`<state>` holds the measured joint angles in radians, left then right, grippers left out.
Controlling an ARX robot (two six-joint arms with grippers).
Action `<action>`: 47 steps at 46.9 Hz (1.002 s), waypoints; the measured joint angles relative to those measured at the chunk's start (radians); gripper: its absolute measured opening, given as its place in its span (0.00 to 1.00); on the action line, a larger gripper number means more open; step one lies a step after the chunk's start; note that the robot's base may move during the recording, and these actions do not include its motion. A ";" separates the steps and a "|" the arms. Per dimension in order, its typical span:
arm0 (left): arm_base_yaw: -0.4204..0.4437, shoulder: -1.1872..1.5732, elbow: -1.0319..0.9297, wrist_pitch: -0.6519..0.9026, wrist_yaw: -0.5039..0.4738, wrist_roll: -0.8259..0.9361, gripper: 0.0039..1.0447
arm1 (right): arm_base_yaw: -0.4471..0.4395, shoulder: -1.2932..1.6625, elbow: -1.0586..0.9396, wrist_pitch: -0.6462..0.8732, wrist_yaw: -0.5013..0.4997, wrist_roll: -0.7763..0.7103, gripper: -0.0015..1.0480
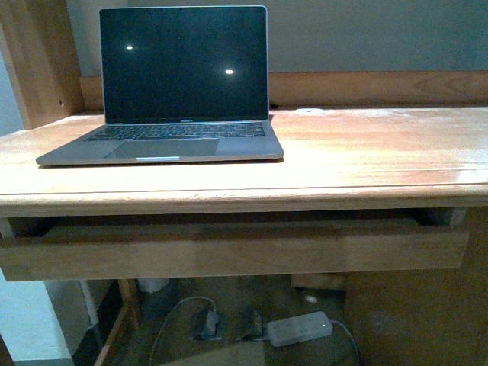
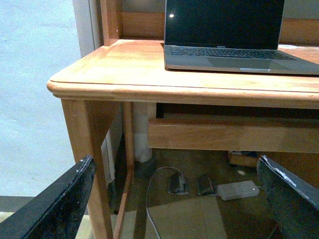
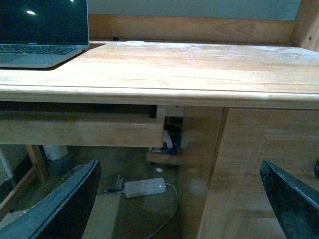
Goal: Place mouse
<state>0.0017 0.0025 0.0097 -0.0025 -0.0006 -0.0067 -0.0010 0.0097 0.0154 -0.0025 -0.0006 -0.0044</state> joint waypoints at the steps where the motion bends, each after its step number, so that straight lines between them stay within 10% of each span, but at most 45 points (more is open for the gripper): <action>1: 0.000 0.000 0.000 0.001 0.000 0.000 0.94 | 0.000 0.000 0.000 0.000 0.000 0.000 0.94; 15: 0.209 0.637 0.025 0.568 0.301 -0.417 0.94 | 0.000 0.000 0.000 0.000 0.000 0.000 0.94; 27: 0.082 1.194 0.108 0.957 0.275 -0.793 0.94 | 0.000 0.000 0.000 0.000 0.000 0.000 0.94; 47: -0.063 1.715 0.321 1.158 0.174 -0.972 0.94 | 0.000 0.000 0.000 0.000 0.000 0.000 0.94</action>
<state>-0.0608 1.7172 0.3309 1.1553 0.1734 -0.9783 -0.0010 0.0097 0.0154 -0.0025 -0.0010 -0.0044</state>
